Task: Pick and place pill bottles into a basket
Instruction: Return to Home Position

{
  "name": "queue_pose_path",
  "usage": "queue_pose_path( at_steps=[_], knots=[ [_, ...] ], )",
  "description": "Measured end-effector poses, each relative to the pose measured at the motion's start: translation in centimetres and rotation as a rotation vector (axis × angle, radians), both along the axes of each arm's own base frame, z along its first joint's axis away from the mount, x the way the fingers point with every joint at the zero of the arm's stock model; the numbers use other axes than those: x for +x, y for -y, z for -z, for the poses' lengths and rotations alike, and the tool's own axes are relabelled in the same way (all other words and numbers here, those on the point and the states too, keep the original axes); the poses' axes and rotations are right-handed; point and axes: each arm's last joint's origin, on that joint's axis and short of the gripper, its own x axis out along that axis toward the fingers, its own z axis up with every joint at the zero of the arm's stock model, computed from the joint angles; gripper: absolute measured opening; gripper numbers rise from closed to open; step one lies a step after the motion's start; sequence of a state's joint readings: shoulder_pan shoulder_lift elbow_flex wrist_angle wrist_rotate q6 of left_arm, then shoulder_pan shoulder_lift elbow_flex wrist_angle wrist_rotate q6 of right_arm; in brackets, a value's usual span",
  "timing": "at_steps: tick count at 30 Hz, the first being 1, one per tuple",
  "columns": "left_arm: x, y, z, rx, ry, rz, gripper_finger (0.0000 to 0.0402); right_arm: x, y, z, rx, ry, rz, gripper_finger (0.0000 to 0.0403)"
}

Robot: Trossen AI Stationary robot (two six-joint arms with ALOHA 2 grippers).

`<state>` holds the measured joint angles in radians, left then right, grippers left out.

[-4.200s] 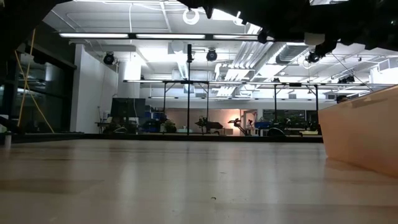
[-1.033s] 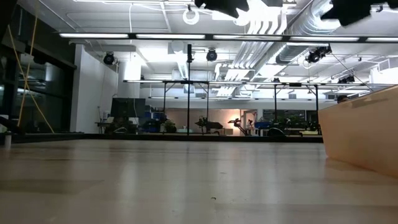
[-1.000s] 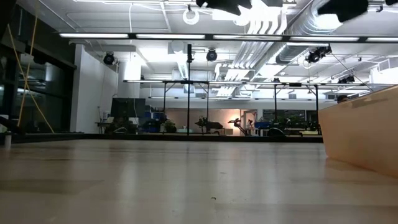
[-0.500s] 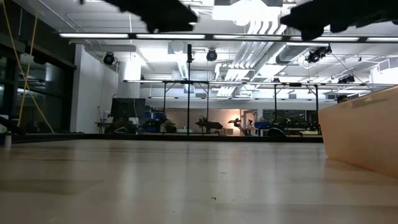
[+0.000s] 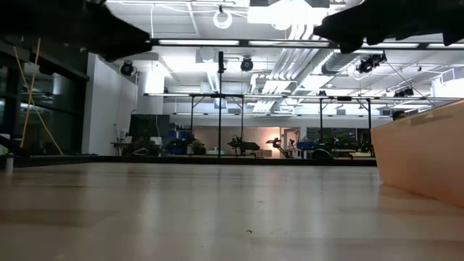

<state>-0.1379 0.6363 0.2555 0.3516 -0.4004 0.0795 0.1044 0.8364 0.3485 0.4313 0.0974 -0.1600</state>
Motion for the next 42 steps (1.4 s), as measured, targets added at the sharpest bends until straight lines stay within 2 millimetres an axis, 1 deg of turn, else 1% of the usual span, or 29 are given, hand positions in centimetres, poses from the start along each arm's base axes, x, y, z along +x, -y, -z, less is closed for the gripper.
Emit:
queue_pose_path(
  at_steps=[4,7,11,16,20,25,29,32,34,36,40,42],
  knots=[
    [-2.2,-0.3,-0.1,-0.024,0.014,-0.002,0.028,0.0,0.2,0.0,0.001,0.0,0.012,0.017],
    [-3.3,-0.4,0.1,-0.026,0.018,0.017,0.028,0.0,0.5,0.0,0.001,0.0,0.026,0.0172],
    [-4.2,-0.5,1.4,-0.029,0.039,0.02,0.028,0.1,0.8,0.0,0.002,0.002,0.043,0.017],
    [-4.6,-0.6,3.7,-0.037,0.047,0.005,0.028,0.1,1.0,-0.2,0.003,0.016,0.055,0.0168],
    [-4.8,-0.6,5.0,-0.016,0.038,0.005,0.028,0.1,1.0,-0.2,0.01,0.018,0.056,0.0169],
    [-5.1,-0.7,5.2,0.017,0.043,-0.003,0.028,0.1,1.1,-0.3,0.033,0.036,0.085,0.0165],
    [-5.4,-0.8,5.2,-0.008,0.06,-0.005,0.028,0.1,1.2,-0.5,0.034,0.05,0.114,0.0167],
    [-5.2,-0.6,5.3,0.009,0.037,0.05,0.0274,0.1,1.3,-0.7,0.05,0.071,0.151,0.0166],
    [-5.2,-0.6,5.4,0.019,0.028,0.057,0.0257,0.1,1.3,-0.9,0.076,0.096,0.148,0.0163],
    [-5.2,-0.6,5.4,0.037,0.024,0.058,0.0226,0.1,1.2,-1.1,0.08,0.118,0.132,0.0159],
    [-5.2,-0.6,5.4,0.057,0.019,0.058,0.0138,0.2,1.1,-0.9,0.078,0.107,0.11,0.015],
    [-5.2,-0.6,5.4,0.065,0.017,0.058,0.0085,0.5,1.3,-0.6,0.092,0.093,0.154,0.0148]
  ],
)
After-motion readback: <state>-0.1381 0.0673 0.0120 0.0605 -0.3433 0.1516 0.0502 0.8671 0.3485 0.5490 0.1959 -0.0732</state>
